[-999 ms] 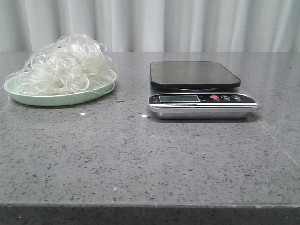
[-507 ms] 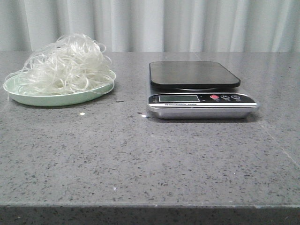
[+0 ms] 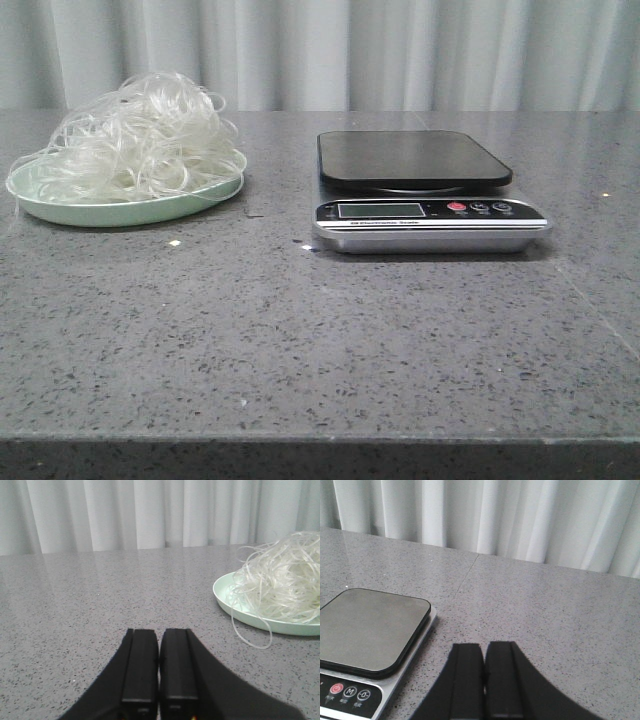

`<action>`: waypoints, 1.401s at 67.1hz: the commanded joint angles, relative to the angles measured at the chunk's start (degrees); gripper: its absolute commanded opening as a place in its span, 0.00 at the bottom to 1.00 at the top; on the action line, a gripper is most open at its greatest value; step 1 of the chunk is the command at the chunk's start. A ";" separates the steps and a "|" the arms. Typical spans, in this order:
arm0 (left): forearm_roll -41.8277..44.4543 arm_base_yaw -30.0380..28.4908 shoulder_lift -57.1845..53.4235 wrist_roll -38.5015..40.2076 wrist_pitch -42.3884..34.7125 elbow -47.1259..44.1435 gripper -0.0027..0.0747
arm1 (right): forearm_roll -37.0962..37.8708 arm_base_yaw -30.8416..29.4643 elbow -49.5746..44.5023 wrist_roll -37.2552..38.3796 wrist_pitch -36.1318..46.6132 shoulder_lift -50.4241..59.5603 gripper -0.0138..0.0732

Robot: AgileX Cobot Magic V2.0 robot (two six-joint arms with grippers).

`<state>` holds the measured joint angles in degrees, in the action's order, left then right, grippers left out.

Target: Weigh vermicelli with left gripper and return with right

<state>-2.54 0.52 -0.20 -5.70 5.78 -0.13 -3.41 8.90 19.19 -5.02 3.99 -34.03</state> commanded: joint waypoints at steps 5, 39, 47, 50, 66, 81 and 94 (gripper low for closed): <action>-0.60 -0.18 -0.66 -0.14 -4.65 -0.47 0.21 | 0.61 -0.30 1.67 -0.28 4.75 0.20 0.33; -0.60 -0.18 -0.66 -0.14 -4.65 -0.47 0.21 | 0.61 -0.30 1.67 -0.28 4.75 0.20 0.33; -0.60 -0.18 -0.66 -0.14 -4.65 -0.47 0.21 | 0.61 -0.30 1.62 -0.28 4.75 0.20 0.33; -0.60 -0.18 -0.66 -0.14 -4.65 -0.47 0.21 | 0.61 -0.30 1.35 -0.28 4.87 0.20 0.33; -0.60 -0.18 -0.66 -0.14 -4.65 -0.47 0.21 | 0.61 -0.36 -0.51 -0.28 4.90 0.60 0.33; -0.60 -0.18 -0.66 -0.14 -4.65 -0.47 0.21 | 0.56 -3.15 -0.90 0.33 0.35 5.33 0.33; -0.60 -0.18 -0.66 -0.14 -4.65 -0.47 0.21 | 0.63 -6.26 -4.13 0.79 -1.91 12.80 0.33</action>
<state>-2.54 0.52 -0.20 -5.78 5.78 -0.13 -3.41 4.04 15.20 -4.49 -0.99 -24.22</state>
